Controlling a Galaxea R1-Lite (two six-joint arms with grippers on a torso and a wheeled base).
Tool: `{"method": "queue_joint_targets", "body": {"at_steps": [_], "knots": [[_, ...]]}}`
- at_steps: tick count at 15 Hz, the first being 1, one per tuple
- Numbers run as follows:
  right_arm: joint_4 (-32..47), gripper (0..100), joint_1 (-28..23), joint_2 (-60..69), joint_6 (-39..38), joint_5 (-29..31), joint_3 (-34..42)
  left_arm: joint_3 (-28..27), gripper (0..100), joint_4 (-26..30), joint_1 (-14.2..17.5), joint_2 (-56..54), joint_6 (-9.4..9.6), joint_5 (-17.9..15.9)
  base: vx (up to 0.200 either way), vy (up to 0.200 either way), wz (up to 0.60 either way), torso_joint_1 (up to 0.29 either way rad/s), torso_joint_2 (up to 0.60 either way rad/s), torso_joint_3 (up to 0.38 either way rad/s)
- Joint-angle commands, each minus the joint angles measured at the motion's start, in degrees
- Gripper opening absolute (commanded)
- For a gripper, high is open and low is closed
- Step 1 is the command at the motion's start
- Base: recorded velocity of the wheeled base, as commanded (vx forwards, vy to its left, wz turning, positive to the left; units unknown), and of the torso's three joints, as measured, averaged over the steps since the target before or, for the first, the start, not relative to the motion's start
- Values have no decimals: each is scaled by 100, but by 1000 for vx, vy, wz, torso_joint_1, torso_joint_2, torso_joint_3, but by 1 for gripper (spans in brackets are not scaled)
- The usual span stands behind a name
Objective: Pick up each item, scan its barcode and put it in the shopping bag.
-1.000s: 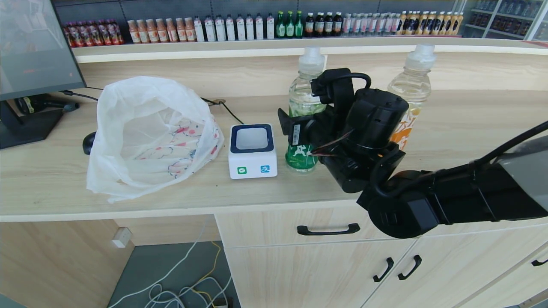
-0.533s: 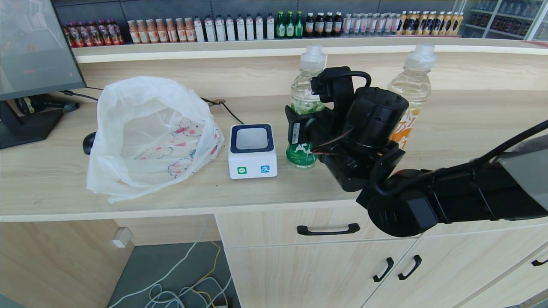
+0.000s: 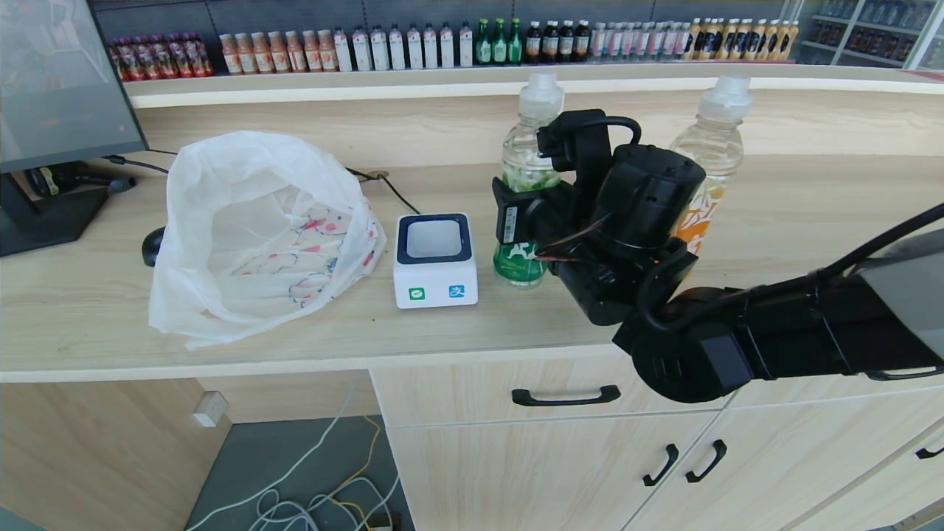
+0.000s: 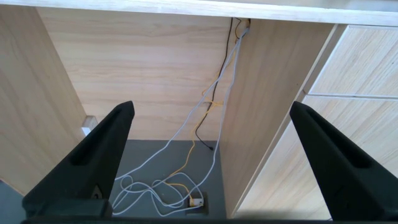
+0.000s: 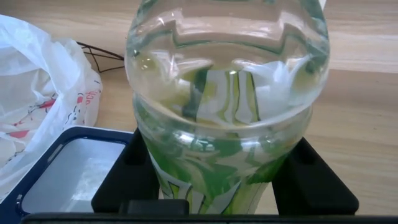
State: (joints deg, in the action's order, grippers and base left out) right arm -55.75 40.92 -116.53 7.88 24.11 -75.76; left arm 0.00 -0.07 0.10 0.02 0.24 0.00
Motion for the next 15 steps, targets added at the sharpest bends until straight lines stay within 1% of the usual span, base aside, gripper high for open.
{"method": "queue_joint_targets", "body": {"at_steps": [1,12,15], "knots": [[-24,0,12,78,4,-3,-35,0,100,-1,-1,-2,2,0,0,0,0,0,0,0],[99,0,21,992,47,32,88,0,100,-1,-1,-2,2,0,0,0,0,0,0,0],[90,0,162,1502,144,32,572,0,100,-1,-1,-2,2,0,0,0,0,0,0,0]]}}
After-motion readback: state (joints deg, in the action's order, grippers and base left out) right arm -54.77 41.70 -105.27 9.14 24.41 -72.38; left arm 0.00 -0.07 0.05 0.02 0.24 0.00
